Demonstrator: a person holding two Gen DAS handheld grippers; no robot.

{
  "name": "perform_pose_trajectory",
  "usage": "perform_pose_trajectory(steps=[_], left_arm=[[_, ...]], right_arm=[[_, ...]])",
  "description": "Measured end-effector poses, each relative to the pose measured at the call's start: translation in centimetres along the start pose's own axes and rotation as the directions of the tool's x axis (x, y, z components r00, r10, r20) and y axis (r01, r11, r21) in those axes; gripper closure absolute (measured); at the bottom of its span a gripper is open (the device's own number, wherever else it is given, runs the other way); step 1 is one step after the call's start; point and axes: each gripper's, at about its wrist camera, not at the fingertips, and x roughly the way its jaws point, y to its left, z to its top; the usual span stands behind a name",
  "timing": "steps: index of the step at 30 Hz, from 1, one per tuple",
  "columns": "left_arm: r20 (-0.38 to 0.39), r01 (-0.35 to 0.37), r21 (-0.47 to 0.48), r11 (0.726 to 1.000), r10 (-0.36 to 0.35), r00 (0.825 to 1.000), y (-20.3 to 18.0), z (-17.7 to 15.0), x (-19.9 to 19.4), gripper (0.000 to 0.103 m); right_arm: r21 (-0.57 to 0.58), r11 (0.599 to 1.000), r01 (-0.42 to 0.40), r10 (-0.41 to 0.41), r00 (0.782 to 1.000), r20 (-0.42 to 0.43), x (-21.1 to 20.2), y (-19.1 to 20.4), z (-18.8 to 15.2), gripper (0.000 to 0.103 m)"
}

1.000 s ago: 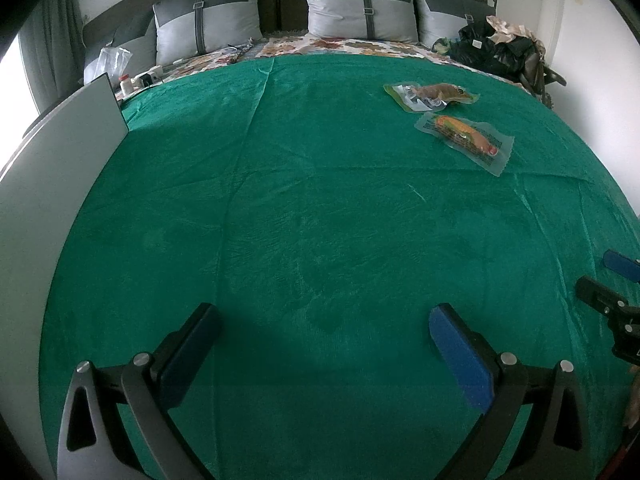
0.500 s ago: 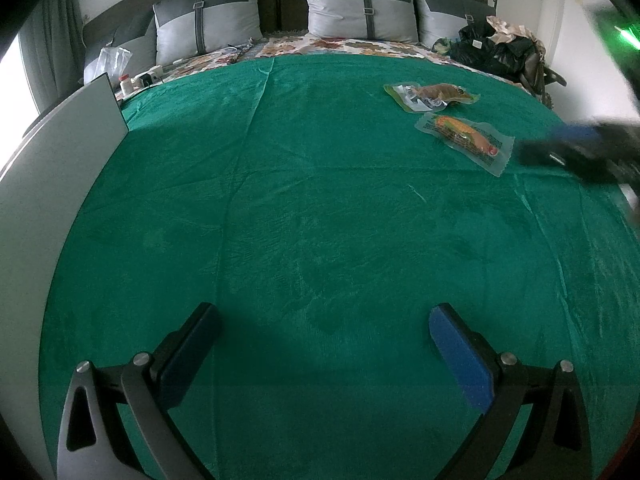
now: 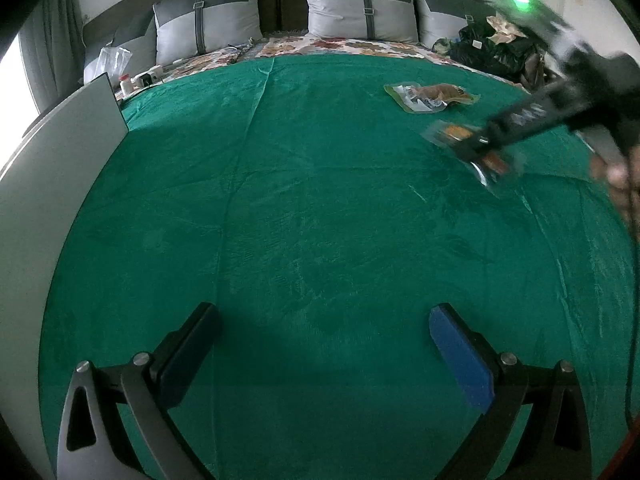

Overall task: Organize snacks
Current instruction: 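Move the right tool over the clear-wrapped sausage while the left tool reaches the brown meat packet, then grasp the clear brown meat packet with the left tool and lift it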

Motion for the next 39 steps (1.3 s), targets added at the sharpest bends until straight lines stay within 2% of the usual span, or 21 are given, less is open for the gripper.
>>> perform_pose_trajectory(steps=[1,2,4,6,9,12,13,14,15,16,18,21,23,24,28,31,35,39], left_arm=[[0.0,0.0,0.0,1.0,0.0,1.0,0.0,0.0,0.0,0.0],[0.0,0.0,0.0,1.0,0.0,1.0,0.0,0.0,0.0,0.0],[0.0,0.0,0.0,1.0,0.0,1.0,0.0,0.0,0.0,0.0],[0.0,0.0,0.0,1.0,0.0,1.0,0.0,0.0,0.0,0.0],[0.0,0.0,0.0,1.0,0.0,1.0,0.0,0.0,0.0,0.0],[0.0,0.0,0.0,1.0,0.0,1.0,0.0,0.0,0.0,0.0],[0.0,-0.001,0.0,1.0,0.001,1.0,0.0,0.0,0.0,0.0],[0.0,-0.001,0.0,1.0,0.001,1.0,0.0,0.0,0.0,0.0],[0.0,-0.001,-0.001,1.0,0.001,1.0,0.0,0.0,0.0,0.0],[0.0,-0.001,-0.001,1.0,0.001,1.0,-0.1,0.0,0.0,0.0],[0.0,-0.002,-0.001,1.0,0.002,1.0,-0.2,0.0,0.1,0.0],[0.0,-0.003,0.001,1.0,0.003,1.0,-0.2,0.0,0.0,0.0],[0.0,-0.003,0.0,1.0,0.003,1.0,-0.2,0.0,0.1,0.0],[0.0,-0.003,-0.001,1.0,0.003,1.0,-0.2,0.0,0.1,0.0],[-0.002,-0.001,0.002,1.0,0.001,1.0,-0.2,0.1,0.1,0.0],[-0.034,0.038,0.059,0.998,-0.036,0.999,-0.9,1.2,0.8,0.0],[-0.193,0.145,0.197,0.97,-0.107,0.975,-3.7,6.4,3.7,0.001],[-0.194,0.217,0.309,0.926,-0.162,0.967,-7.9,13.6,5.8,0.001]], right_arm=[[0.008,1.0,-0.007,0.007,1.0,0.006,-0.5,-0.4,-0.5,0.064],[0.027,0.999,-0.025,0.024,0.999,0.021,-1.0,-0.9,-1.1,0.074],[0.096,0.992,-0.086,0.079,0.994,0.069,-2.9,-2.1,-2.8,0.08],[0.132,0.985,-0.108,0.094,0.99,0.107,-4.5,-3.1,-4.7,0.081],[0.175,0.98,-0.097,0.074,0.988,0.133,-5.9,-4.7,-8.6,0.082],[0.235,0.971,-0.054,0.018,0.988,0.153,-6.1,-6.3,-12.8,0.082],[0.27,0.961,-0.059,0.012,0.985,0.175,-5.9,-7.2,-14.0,0.076],[0.301,0.951,-0.063,0.003,0.981,0.196,-5.9,-7.8,-15.1,0.065],[0.33,0.942,-0.063,-0.014,0.974,0.228,-5.8,-8.2,-16.3,0.045],[0.339,0.939,-0.054,-0.029,0.971,0.236,-5.5,-8.3,-16.8,0.035],[0.317,0.948,-0.029,-0.062,0.96,0.274,-5.5,-7.7,-17.7,0.032],[0.262,0.965,0.032,-0.1,0.963,0.25,-4.9,-6.6,-17.0,0.023],[0.217,0.972,0.087,-0.143,0.956,0.255,-4.4,-5.7,-17.2,0.015],[0.194,0.974,0.12,-0.17,0.95,0.262,-4.2,-5.0,-17.2,0.014],[0.212,0.971,0.109,-0.168,0.944,0.284,-3.9,-5.0,-17.4,0.01],[0.209,0.972,0.108,-0.167,0.944,0.285,-4.1,-5.3,-17.5,0.009],[0.208,0.972,0.108,-0.166,0.944,0.285,-4.1,-5.4,-17.4,0.008],[0.196,0.975,0.105,-0.16,0.945,0.285,-4.0,-5.4,-17.0,0.008]])
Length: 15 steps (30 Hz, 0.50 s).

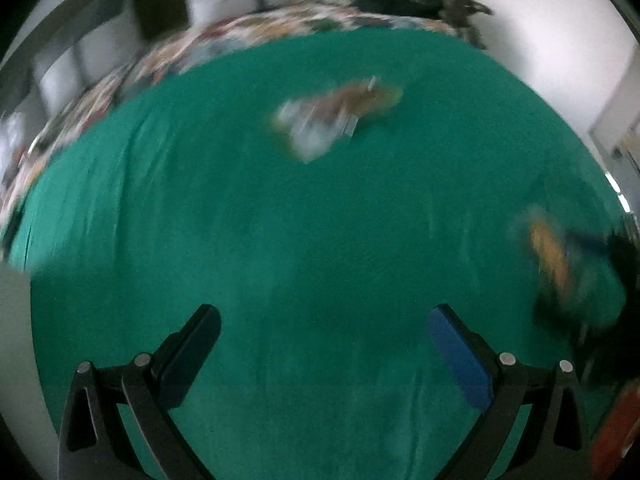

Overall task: Organize snacks
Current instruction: 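Grasp the clear brown meat packet with the left tool and lift it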

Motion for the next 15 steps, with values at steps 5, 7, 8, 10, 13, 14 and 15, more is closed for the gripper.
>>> perform_pose_trajectory(steps=[5,7,8,10,13,14,15], left_arm=[[0.001,-0.042,0.088,0.995,0.042,0.999,-1.2,8.9,3.4,0.001],[-0.001,-0.045,0.072,0.996,0.045,0.999,-1.2,11.4,5.0,0.001],[-0.002,-0.045,0.065,0.997,0.045,0.999,-1.2,12.1,5.6,0.001],[-0.001,-0.037,0.057,0.998,0.037,0.999,-1.3,13.3,7.1,0.001],[-0.028,-0.009,0.064,0.998,0.011,1.0,-1.4,14.3,9.7,0.001],[-0.039,-0.003,0.071,0.997,0.006,0.999,-1.5,14.5,10.5,0.0],[-0.011,0.026,0.065,0.998,-0.026,1.0,-1.5,14.5,10.6,0.0]], right_arm=[[-0.02,1.0,-0.012,0.012,1.0,-0.003,0.1,0.1,0.3,0.008],[-0.028,0.999,-0.018,0.018,1.0,-0.003,0.1,0.0,0.4,0.008],[-0.03,0.999,-0.02,0.02,1.0,-0.003,0.1,0.0,0.4,0.008],[-0.033,0.999,-0.023,0.023,1.0,-0.003,0.2,0.0,0.4,0.008],[-0.036,0.999,-0.025,0.025,1.0,-0.002,0.2,0.0,0.4,0.008],[-0.036,0.999,-0.025,0.025,1.0,-0.002,0.2,0.0,0.4,0.008],[-0.036,0.999,-0.025,0.025,1.0,-0.002,0.2,0.0,0.4,0.008]])
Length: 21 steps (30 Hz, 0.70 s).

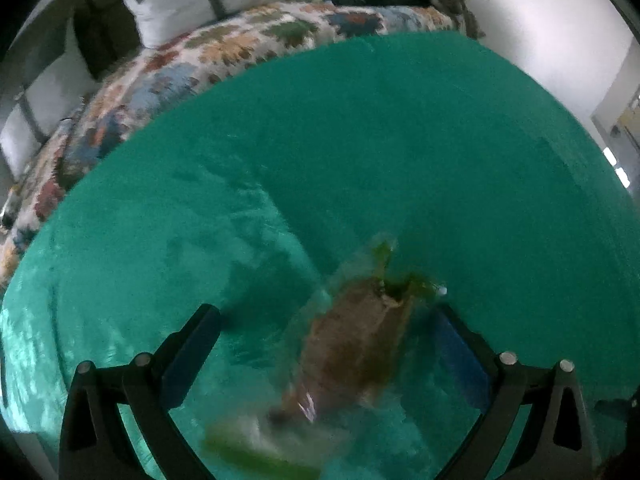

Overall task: Organize snacks
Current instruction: 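Grasp the clear brown meat packet with the left tool and lift it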

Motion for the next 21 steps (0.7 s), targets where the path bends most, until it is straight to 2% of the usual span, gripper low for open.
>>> perform_pose_trajectory(steps=[1,2,3,5,7,8,11,13,17,21], left_arm=[[0.01,0.005,-0.002,1.0,-0.005,1.0,0.1,0.0,0.1,0.001],[0.019,0.007,-0.003,1.0,-0.007,1.0,0.3,0.0,0.0,0.007],[0.049,0.004,-0.016,1.0,-0.003,0.999,0.5,-0.2,-0.5,0.027],[0.073,-0.018,-0.068,0.998,0.023,0.997,1.3,-0.3,-1.3,0.057],[0.068,0.002,-0.158,0.987,0.009,0.998,2.6,-1.2,-2.1,0.064],[0.076,0.013,-0.192,0.981,0.002,0.997,3.1,-1.7,-2.5,0.073],[0.067,0.041,-0.327,0.944,-0.02,0.998,4.8,-5.9,-4.5,0.074],[0.066,0.059,-0.365,0.929,-0.037,0.997,5.4,-9.4,-6.0,0.074],[0.068,0.11,-0.398,0.911,-0.091,0.994,5.8,-17.4,-9.7,0.075],[0.064,0.104,-0.404,0.909,-0.085,0.994,5.3,-24.5,-13.2,0.074]], right_arm=[[0.0,1.0,0.0,0.0,1.0,0.0,0.0,0.0,0.0,0.008],[0.0,1.0,0.0,0.0,1.0,0.0,0.0,0.0,0.0,0.008],[0.0,1.0,-0.001,0.001,1.0,0.0,0.0,0.0,0.1,0.008],[-0.001,1.0,-0.002,0.002,1.0,0.0,0.0,0.0,0.1,0.008],[-0.001,1.0,-0.002,0.002,1.0,0.0,0.1,0.0,0.1,0.008],[-0.001,1.0,-0.001,0.001,1.0,0.001,0.1,0.0,0.2,0.008],[-0.001,1.0,-0.002,0.002,1.0,0.0,0.1,0.0,0.1,0.008],[-0.001,1.0,-0.001,0.001,1.0,0.0,0.1,0.0,0.1,0.008],[0.0,1.0,0.0,0.0,1.0,0.0,0.1,0.0,0.1,0.008],[0.0,1.0,-0.001,0.001,1.0,0.0,0.1,0.0,0.1,0.008]])
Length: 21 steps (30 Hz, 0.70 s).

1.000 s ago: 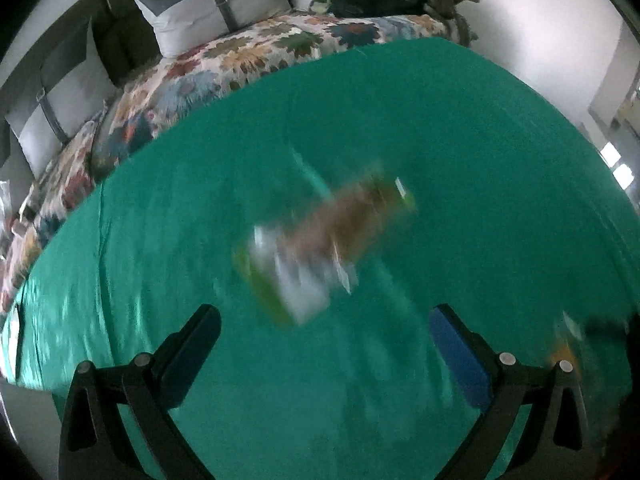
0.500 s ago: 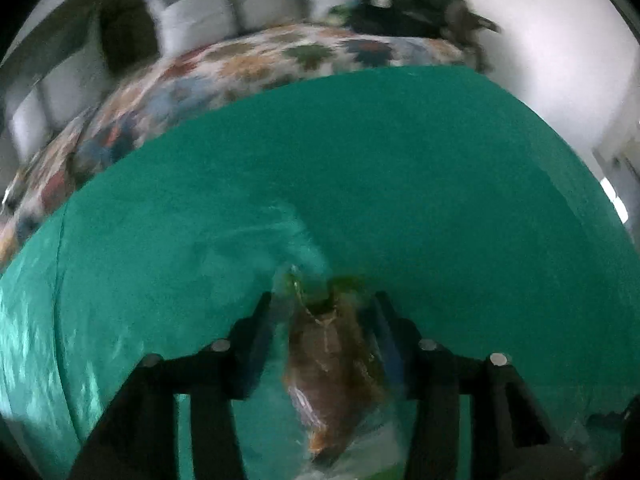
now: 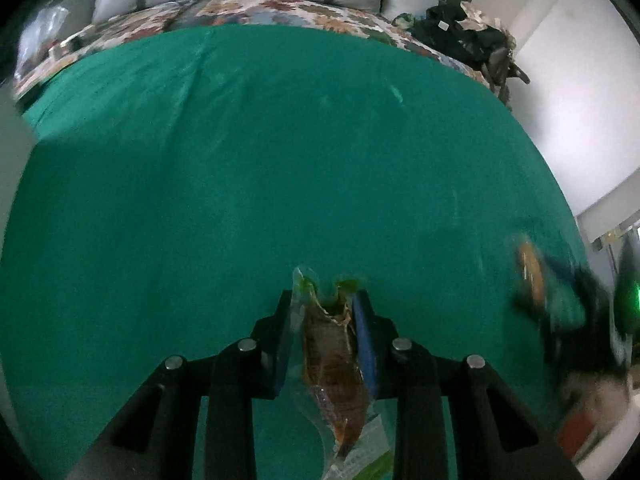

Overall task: Organize snacks
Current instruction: 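Grasp the clear brown meat packet with the left tool and lift it, then close the right tool on the clear-wrapped orange sausage while the left tool holds the packet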

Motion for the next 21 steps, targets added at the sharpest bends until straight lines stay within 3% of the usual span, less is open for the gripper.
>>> perform_pose_trajectory(steps=[1,2,3,5,8,10,12,14,15,17,21], left_arm=[[0.006,0.01,-0.024,1.0,-0.01,1.0,0.6,-1.1,-0.7,0.072],[0.011,0.018,-0.051,0.999,-0.017,1.0,1.0,-2.0,-1.3,0.062],[0.025,0.026,-0.09,0.996,-0.024,0.999,1.5,-2.8,-2.1,0.038],[0.051,0.008,-0.177,0.984,0.001,0.999,2.3,-4.3,-3.1,0.018],[0.083,0.01,-0.193,0.981,0.006,0.996,2.3,-5.9,-3.7,0.016],[0.088,-0.048,-0.123,0.991,0.059,0.994,1.3,-6.5,-3.4,0.015],[0.094,-0.118,-0.034,0.992,0.121,0.988,-0.1,-6.9,-2.7,0.007],[0.094,-0.204,0.031,0.979,0.2,0.975,-1.5,-7.2,-1.7,0.0],[0.106,-0.27,0.081,0.959,0.261,0.959,-2.4,-7.4,-0.9,0.0],[0.171,-0.26,0.056,0.964,0.247,0.954,-2.2,-8.3,-1.0,0.0],[0.186,-0.272,0.044,0.961,0.26,0.948,-2.1,-9.1,-1.1,0.0]], right_arm=[[0.0,1.0,0.0,0.0,1.0,0.0,0.0,0.0,0.0,0.008],[-0.001,1.0,0.001,-0.001,1.0,0.0,0.0,0.0,0.1,0.008],[0.0,1.0,0.001,-0.001,1.0,-0.001,0.1,0.0,0.2,0.008],[0.0,1.0,0.002,-0.002,1.0,0.0,0.1,0.0,0.2,0.008],[-0.001,1.0,0.001,-0.001,1.0,0.0,0.1,0.0,0.2,0.008],[-0.001,1.0,0.001,-0.001,1.0,0.0,0.1,0.0,0.2,0.008],[0.0,1.0,0.002,-0.002,1.0,0.0,0.1,0.0,0.2,0.008],[0.0,1.0,0.002,-0.002,1.0,0.0,0.1,0.0,0.2,0.008],[0.0,1.0,0.002,-0.002,1.0,0.0,0.1,0.0,0.2,0.008],[0.001,1.0,0.001,-0.001,1.0,0.001,0.1,0.0,0.3,0.008],[0.003,1.0,0.0,0.0,1.0,0.003,0.1,-0.2,0.4,0.008]])
